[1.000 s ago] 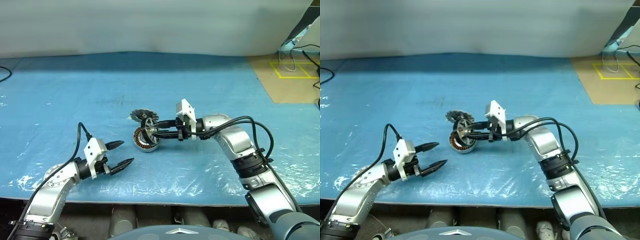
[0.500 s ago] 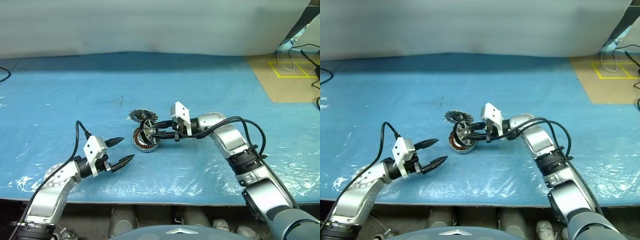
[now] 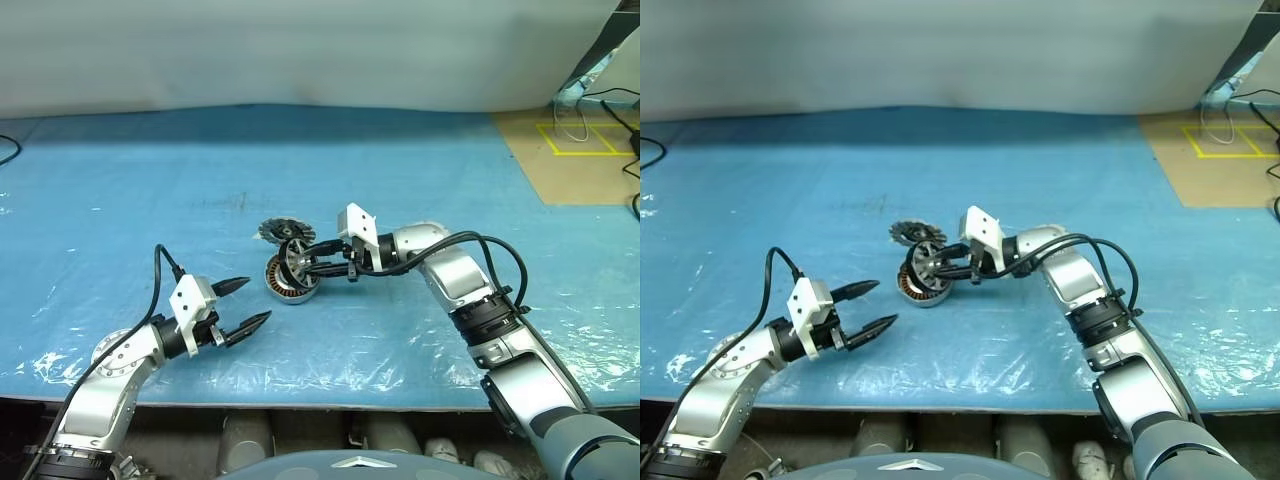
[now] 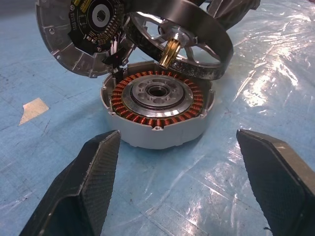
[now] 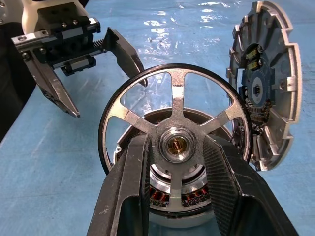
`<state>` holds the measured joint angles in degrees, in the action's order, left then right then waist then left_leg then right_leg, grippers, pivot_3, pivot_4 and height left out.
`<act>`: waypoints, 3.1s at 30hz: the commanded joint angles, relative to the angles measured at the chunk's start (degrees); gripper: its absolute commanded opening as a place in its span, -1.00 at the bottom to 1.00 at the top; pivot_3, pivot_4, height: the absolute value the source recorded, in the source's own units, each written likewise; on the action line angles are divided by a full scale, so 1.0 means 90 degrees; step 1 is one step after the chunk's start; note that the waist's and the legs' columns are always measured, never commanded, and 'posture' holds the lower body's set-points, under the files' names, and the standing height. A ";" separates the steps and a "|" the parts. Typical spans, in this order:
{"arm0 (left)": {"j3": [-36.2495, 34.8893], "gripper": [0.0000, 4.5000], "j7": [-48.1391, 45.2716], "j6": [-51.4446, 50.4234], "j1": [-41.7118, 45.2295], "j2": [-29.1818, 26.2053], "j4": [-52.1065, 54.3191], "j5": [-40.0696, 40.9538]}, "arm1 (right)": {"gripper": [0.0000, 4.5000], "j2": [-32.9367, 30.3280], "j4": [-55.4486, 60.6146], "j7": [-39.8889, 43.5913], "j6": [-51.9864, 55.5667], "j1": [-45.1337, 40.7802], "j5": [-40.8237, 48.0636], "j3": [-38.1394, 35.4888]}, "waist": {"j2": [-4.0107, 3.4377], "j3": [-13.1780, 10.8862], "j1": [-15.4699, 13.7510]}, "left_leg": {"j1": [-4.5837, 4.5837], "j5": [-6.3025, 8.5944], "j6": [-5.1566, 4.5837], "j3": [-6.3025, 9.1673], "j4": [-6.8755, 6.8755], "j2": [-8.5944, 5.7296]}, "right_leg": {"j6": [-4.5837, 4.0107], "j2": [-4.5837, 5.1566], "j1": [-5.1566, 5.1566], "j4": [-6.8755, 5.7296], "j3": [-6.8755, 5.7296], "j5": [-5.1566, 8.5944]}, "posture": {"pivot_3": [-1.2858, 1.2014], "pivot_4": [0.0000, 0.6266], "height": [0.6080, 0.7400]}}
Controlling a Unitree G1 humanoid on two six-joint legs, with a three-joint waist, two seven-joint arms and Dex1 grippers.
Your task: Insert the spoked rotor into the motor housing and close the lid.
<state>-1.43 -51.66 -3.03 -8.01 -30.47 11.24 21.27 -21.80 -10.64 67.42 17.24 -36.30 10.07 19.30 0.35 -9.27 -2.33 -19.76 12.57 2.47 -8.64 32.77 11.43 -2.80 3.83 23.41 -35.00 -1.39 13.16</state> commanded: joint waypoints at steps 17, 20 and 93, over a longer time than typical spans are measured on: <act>-0.0009 0.77 0.0126 -0.0143 -0.0016 0.0036 0.0354 0.0114 | 0.71 0.0103 0.0243 0.0106 0.0349 -0.0157 0.0562 -0.0490 | 0.0000 0.0000 -0.0001 | 0.0000 0.0001 -0.0005 0.0000 0.0001 0.0000 | 0.0000 0.0000 0.0000 -0.0002 0.0000 0.0000 | 0.03 -0.52 1.00; 0.0007 0.77 0.0158 -0.0203 0.0009 0.0044 0.0412 0.0119 | 0.45 0.0204 0.0139 0.0061 0.0395 -0.0036 0.0588 -0.0479 | 0.0000 0.0000 0.0001 | 0.0001 0.0001 -0.0006 0.0000 0.0001 0.0002 | 0.0000 -0.0001 -0.0001 -0.0004 0.0000 0.0000 | 0.03 -0.52 1.00; -0.0365 -0.69 -0.0089 -0.2438 0.4746 0.1588 -0.2975 0.1285 | -1.00 -0.0627 0.1274 -0.0961 0.1677 0.1170 0.1281 -0.1311 | 0.0007 -0.0001 -0.0040 | -0.0029 -0.0021 0.0031 0.0009 0.0010 0.0029 | -0.0027 -0.0055 0.0002 0.0017 -0.0002 -0.0023 | 0.03 -0.52 1.00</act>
<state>-4.82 -50.12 -23.10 34.84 -15.30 -18.51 30.77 -27.16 -1.45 58.89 32.79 -25.90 20.46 8.90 0.42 -9.28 -2.69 -20.02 12.38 2.75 -8.56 32.86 11.70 -3.05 3.34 23.42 -34.85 -1.41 12.95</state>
